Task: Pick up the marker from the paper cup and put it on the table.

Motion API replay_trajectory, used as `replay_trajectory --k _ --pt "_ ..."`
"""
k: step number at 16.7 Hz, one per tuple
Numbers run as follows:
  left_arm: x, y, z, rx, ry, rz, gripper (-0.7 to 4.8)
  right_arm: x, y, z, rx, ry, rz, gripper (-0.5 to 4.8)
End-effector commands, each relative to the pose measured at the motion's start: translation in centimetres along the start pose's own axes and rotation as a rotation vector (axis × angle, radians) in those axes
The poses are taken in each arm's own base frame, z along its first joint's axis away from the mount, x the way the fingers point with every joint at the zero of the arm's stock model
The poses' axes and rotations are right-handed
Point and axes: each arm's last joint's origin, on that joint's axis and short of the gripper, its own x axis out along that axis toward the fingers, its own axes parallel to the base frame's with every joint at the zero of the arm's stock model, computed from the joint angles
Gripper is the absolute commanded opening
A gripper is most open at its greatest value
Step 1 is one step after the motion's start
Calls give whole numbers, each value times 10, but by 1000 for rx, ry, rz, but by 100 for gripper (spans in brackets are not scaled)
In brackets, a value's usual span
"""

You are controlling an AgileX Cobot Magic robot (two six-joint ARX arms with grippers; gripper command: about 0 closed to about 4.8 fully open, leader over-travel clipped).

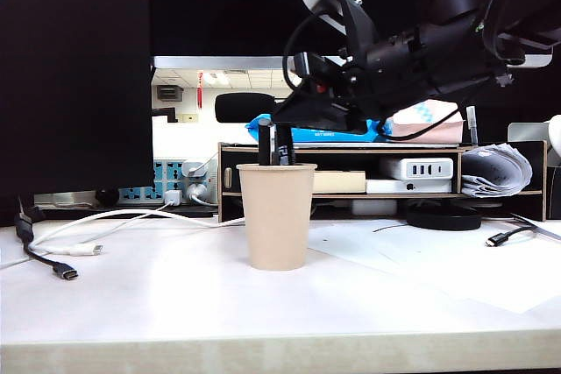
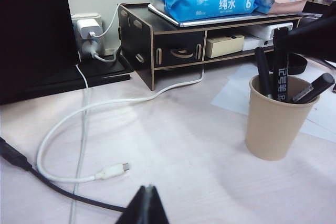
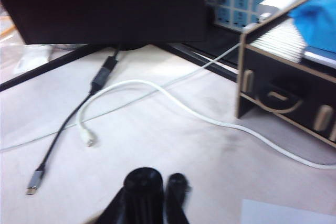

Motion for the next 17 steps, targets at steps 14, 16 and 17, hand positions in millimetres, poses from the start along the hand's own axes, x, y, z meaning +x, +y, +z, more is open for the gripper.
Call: replay_trajectory --k 14,16,17 --pt "0 0 1 9 -11 -1 -5 -33 12 63 -76 -296 -34 39" --pt "0 0 1 9 -10 -1 -5 -46 9 74 -90 -327 -73 39" --pt "0 0 1 9 -10 -1 -5 -53 3 76 -77 -314 -143 39"
